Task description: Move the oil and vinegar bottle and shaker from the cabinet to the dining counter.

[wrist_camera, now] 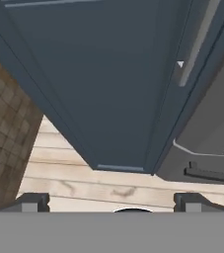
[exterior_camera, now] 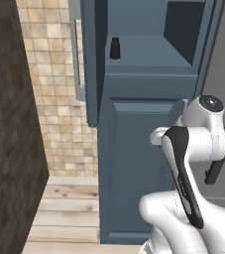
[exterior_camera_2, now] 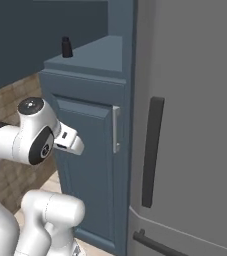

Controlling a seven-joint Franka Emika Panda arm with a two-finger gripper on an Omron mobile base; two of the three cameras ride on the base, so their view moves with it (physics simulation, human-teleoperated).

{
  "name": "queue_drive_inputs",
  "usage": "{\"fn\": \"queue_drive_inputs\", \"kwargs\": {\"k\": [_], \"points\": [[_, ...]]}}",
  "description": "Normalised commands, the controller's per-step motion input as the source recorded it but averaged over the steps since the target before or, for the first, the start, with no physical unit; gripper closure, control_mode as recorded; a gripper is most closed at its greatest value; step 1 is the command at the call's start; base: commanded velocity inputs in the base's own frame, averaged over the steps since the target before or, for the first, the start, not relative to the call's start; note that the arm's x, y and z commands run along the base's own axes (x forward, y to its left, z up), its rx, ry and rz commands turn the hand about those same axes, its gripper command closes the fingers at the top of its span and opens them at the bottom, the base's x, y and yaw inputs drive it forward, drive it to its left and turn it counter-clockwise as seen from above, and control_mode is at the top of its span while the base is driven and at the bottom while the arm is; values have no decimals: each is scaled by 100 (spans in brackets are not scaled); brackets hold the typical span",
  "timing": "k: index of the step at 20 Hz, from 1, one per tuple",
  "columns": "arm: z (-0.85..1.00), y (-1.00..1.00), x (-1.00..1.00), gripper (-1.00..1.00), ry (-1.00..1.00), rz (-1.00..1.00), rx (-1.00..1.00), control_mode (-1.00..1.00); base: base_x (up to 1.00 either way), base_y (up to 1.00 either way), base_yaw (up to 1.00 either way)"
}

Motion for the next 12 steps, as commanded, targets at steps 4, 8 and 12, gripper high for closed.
{"fn": "queue_drive_inputs", "kwargs": {"k": [4, 8, 12], "points": [[0, 0, 0, -100, 0, 0, 0, 100, 45, 8, 7], [0, 0, 0, -100, 0, 0, 0, 100, 59, 3, 0], [0, 0, 0, -100, 0, 0, 0, 100, 49, 4, 0]]}}
